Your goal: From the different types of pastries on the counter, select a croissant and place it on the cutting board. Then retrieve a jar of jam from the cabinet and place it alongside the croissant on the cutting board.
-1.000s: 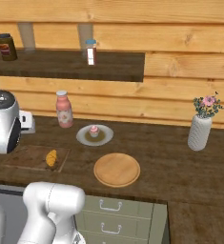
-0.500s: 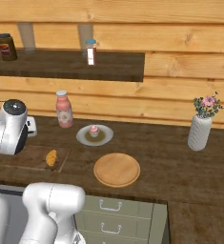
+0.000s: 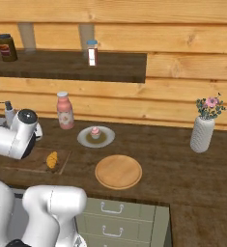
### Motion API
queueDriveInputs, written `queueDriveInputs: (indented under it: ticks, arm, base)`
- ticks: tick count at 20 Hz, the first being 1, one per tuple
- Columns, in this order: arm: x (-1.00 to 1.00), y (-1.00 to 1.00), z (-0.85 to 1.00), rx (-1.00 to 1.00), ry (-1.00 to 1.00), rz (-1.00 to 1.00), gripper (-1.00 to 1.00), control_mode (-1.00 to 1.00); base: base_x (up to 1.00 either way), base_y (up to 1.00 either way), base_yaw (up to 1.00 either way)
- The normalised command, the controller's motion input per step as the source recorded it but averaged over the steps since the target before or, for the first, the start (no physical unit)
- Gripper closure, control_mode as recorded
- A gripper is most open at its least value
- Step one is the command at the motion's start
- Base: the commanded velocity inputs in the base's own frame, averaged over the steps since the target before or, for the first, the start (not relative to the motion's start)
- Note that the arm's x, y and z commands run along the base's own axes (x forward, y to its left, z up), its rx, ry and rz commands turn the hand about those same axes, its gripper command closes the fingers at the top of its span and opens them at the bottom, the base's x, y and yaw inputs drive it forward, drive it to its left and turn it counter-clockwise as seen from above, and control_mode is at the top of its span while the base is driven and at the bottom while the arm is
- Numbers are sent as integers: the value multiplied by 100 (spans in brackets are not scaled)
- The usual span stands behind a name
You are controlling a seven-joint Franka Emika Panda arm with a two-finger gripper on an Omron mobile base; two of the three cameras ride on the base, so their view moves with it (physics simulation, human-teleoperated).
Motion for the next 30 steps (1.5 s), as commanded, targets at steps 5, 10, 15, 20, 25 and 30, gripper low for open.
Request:
queueDriveInputs:
  ticks: [5,10,15,20,25,30]
  arm:
    - [34,1,-6,9,-10,24,100,-100]
    - [11,0,-2,12,-2,32,100,-100]
    - [0,1,-2,13,0,28,100,-100]
    - [2,4,0,8,0,20,100,-100]
    - [6,2,0,1,0,4,100,-100]
    - [2,11,-7,0,0,0,100,-100]
  base:
    - [0,0,0]
    - [0,0,0]
    - [0,0,0]
    - [0,0,0]
    - [0,0,0]
    - [0,0,0]
